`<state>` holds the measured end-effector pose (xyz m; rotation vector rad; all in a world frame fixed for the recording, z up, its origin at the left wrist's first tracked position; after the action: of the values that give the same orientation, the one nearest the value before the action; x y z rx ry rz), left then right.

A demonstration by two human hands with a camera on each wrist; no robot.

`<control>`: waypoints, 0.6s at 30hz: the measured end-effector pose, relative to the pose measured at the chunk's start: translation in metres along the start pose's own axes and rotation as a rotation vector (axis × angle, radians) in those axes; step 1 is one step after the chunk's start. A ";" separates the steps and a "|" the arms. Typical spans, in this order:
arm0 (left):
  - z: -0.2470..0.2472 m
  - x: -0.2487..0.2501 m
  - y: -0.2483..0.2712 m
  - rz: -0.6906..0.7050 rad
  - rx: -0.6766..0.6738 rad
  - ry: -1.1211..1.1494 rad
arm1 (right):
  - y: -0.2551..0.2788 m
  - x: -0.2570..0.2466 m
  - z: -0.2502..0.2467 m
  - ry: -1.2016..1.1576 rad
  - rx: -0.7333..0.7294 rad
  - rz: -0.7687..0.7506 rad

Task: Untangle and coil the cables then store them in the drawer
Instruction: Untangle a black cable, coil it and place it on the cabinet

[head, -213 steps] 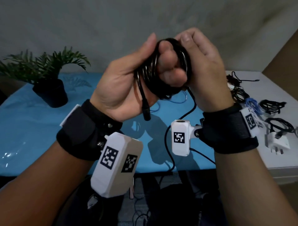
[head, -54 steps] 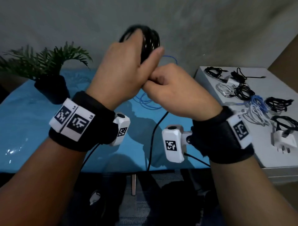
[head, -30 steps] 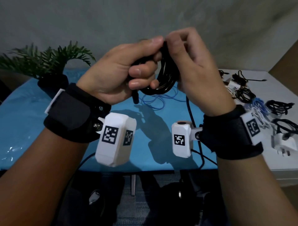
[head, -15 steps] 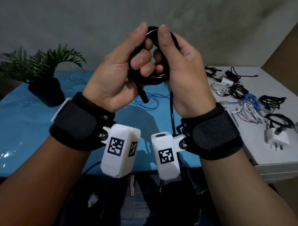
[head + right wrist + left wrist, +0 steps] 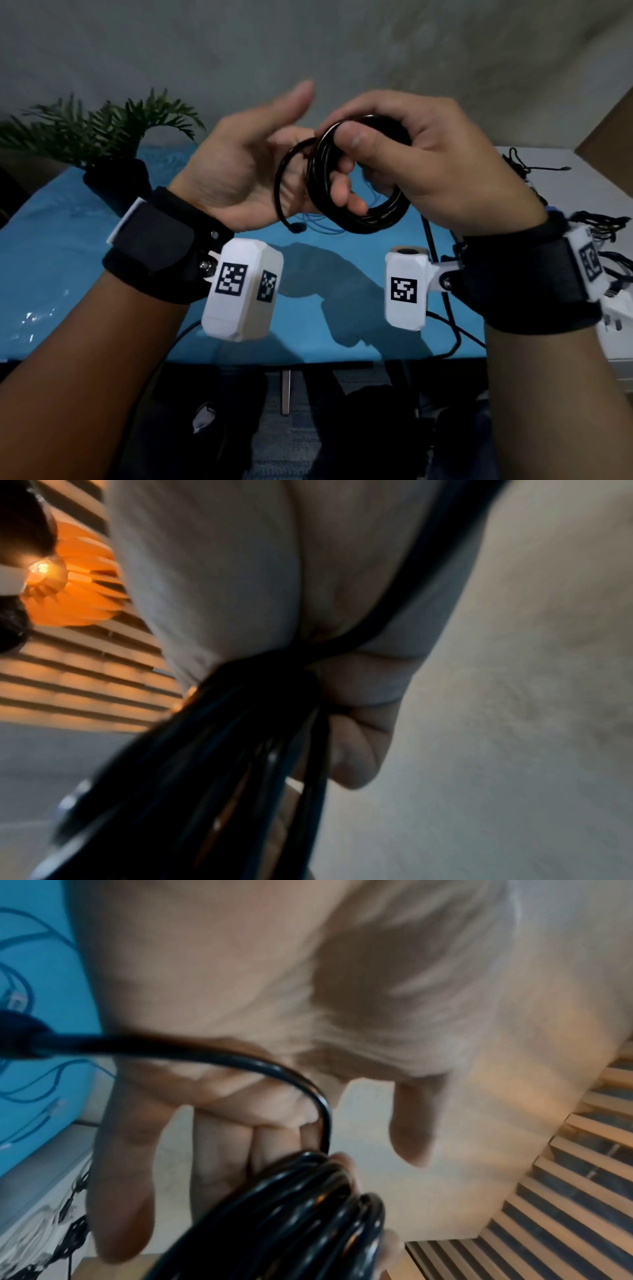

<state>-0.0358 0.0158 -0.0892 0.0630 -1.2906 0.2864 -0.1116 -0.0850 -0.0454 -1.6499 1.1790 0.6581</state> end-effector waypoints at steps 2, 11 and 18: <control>0.003 -0.001 -0.001 -0.025 0.000 -0.001 | 0.001 -0.001 0.000 -0.019 -0.026 0.007; 0.041 0.005 -0.015 0.175 0.043 0.180 | 0.009 -0.007 -0.015 -0.175 0.107 -0.008; 0.052 -0.002 -0.021 0.117 0.068 0.322 | 0.005 0.005 -0.024 -0.210 0.310 -0.023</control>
<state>-0.0799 -0.0159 -0.0742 -0.0015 -0.9660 0.4235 -0.1163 -0.1096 -0.0422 -1.2997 1.0490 0.5855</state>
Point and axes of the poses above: each hand's wrist, its own y-axis away from the middle knuckle, its own z-axis out of the palm, x = y × z, the point moved 6 cm from there along -y, towards the middle knuckle, and after that the axes turned 4 degrees about -y, right-handed, at the moved point
